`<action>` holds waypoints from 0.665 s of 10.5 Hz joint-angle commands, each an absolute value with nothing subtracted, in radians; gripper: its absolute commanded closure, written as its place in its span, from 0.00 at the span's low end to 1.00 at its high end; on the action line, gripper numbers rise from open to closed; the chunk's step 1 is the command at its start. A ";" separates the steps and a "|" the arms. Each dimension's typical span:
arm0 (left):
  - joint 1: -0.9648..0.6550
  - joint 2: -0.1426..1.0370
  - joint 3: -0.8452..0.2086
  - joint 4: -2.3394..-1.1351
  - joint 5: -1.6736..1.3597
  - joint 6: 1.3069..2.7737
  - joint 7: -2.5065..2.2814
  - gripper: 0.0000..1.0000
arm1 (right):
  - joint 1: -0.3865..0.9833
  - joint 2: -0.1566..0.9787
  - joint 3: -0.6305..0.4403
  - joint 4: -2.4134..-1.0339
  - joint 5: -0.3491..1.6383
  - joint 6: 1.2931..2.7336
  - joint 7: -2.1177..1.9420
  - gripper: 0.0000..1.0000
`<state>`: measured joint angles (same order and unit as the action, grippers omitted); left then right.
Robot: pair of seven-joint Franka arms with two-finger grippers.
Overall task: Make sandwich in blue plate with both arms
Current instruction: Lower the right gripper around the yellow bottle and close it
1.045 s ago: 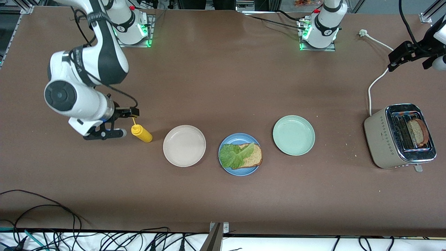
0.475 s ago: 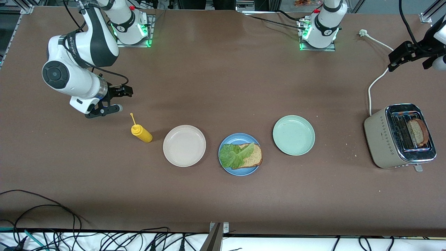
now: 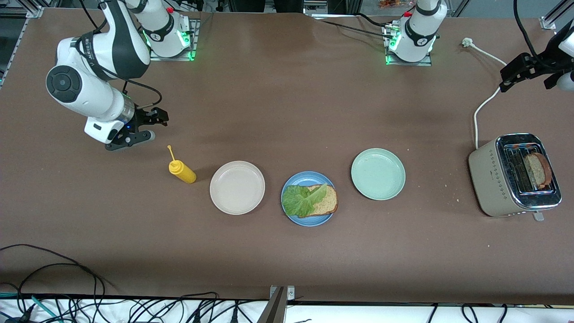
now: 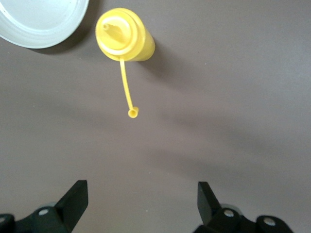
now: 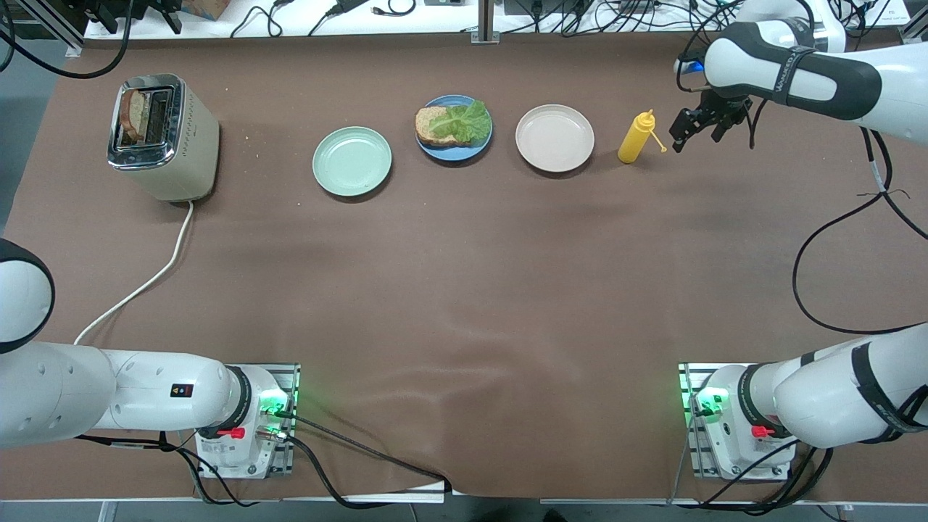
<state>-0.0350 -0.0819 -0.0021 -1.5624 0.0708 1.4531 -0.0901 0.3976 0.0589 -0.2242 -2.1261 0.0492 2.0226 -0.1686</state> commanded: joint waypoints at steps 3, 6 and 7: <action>-0.028 -0.077 -0.006 -1.545 0.083 1.445 -0.077 0.00 | 0.304 0.136 -0.213 -2.184 0.072 2.259 -0.573 0.00; -0.028 -0.077 -0.006 -1.545 0.081 1.445 -0.077 0.00 | 0.255 0.222 -0.213 -2.175 0.269 2.359 -0.896 0.00; -0.028 -0.077 -0.006 -1.545 0.081 1.445 -0.077 0.00 | 0.236 0.263 -0.213 -2.158 0.378 2.382 -1.037 0.00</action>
<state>-0.0326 -0.0819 -0.0021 -1.5624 0.0708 1.4531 -0.0901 0.2824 0.1924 -0.2244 -2.1828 0.1968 2.3234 -0.7790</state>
